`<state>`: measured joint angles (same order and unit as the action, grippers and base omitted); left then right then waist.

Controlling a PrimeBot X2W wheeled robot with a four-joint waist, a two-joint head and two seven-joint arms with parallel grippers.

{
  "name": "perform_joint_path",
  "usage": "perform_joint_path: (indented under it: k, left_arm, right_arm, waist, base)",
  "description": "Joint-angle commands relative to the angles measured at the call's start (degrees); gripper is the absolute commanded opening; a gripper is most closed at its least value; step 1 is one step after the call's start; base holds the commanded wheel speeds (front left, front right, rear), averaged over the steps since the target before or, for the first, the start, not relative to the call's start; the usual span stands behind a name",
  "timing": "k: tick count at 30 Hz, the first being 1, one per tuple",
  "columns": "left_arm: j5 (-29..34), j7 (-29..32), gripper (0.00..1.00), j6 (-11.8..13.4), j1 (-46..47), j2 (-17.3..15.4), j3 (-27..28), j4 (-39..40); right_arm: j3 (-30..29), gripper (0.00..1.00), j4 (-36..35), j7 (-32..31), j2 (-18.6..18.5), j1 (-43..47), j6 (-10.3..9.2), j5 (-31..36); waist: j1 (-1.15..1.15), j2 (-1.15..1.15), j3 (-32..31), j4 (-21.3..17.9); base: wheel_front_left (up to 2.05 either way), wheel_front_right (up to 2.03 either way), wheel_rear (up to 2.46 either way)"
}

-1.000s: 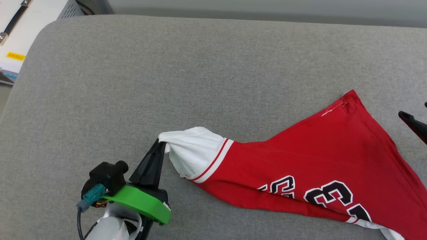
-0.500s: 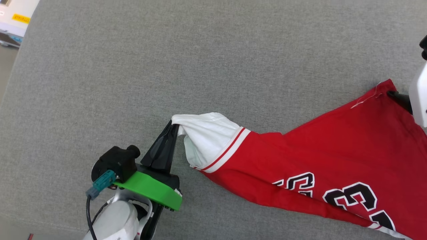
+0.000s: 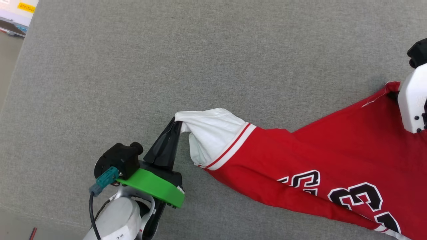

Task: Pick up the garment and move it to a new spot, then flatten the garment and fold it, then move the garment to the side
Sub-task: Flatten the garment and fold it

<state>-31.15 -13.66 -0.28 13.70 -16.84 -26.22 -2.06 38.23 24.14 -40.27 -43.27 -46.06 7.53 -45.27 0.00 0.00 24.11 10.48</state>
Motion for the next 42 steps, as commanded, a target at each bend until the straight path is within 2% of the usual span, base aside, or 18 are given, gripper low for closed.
perform_joint_path:
  k: [1,13,14,20,28,42]
  left_arm:
    - [0.01,-0.58,0.00,-0.29,0.79,-0.15,0.23,-0.31]
    - [-0.34,0.01,0.00,-0.17,1.81,-3.19,2.35,-0.43]
    - [-0.13,0.66,0.00,-0.11,4.08,-4.48,3.41,0.10]
    - [1.12,3.20,0.00,-0.40,10.74,-7.59,5.06,2.19]
    - [1.90,7.89,0.00,-2.06,23.36,-9.93,6.17,4.10]
    - [2.49,11.30,0.00,-5.36,45.26,-8.02,3.99,-2.31]
  right_arm:
    - [1.71,0.00,1.02,1.24,1.10,0.74,-0.04,-1.06]
    - [2.37,0.00,-2.46,18.33,-0.57,-1.51,-0.04,-3.63]
    - [1.28,0.00,-3.56,22.02,-1.06,-1.69,-0.04,-3.50]
    - [-1.49,0.00,-6.50,26.70,-1.95,-2.19,-0.04,-2.61]
    - [-7.21,0.00,-11.04,29.10,-2.11,-3.68,-0.04,-1.96]
    - [-15.78,0.00,-15.75,26.22,-0.42,-7.79,-0.04,0.54]
  waist:
    - [0.00,0.00,-1.37,-0.70]
    - [0.00,0.00,-10.40,-3.83]
    - [0.00,0.00,-12.27,-4.90]
    - [0.00,0.00,-14.79,-6.54]
    - [0.00,0.00,-16.41,-7.88]
    - [0.00,0.00,-14.17,-9.28]
  base:
    - [0.00,0.00,0.00]
    - [0.00,0.00,0.00]
    - [0.00,0.00,0.00]
    - [0.00,0.00,0.00]
    - [0.00,0.00,0.00]
    - [0.00,0.00,0.00]
